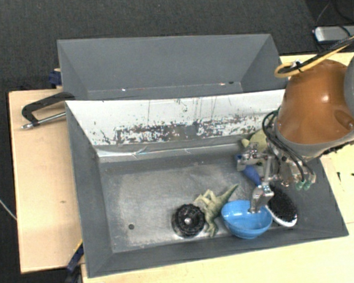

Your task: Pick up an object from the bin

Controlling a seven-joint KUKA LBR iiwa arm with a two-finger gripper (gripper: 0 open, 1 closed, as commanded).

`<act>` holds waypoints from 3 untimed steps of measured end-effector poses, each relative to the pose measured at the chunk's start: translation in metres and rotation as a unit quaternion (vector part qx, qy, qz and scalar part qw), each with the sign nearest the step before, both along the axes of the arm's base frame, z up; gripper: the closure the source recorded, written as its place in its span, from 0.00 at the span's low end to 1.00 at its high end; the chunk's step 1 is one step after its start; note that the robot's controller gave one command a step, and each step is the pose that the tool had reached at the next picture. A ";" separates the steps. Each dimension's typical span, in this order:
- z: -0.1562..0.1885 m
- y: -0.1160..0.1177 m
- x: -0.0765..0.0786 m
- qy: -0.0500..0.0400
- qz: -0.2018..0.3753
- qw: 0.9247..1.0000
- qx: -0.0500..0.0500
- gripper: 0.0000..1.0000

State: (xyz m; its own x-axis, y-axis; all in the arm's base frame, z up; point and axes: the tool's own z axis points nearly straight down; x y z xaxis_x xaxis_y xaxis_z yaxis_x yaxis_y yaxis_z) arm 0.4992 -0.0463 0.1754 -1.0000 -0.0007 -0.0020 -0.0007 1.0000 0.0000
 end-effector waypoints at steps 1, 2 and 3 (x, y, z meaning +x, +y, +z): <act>-0.106 -0.038 0.017 -0.001 0.040 0.999 0.000 0.00; -0.099 0.073 0.023 -0.003 0.075 0.997 0.002 0.00; -0.099 0.069 0.022 -0.001 0.072 0.997 0.000 1.00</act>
Offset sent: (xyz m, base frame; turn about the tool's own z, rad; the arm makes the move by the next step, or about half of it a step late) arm 0.0144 -0.0366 -0.1054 -0.0819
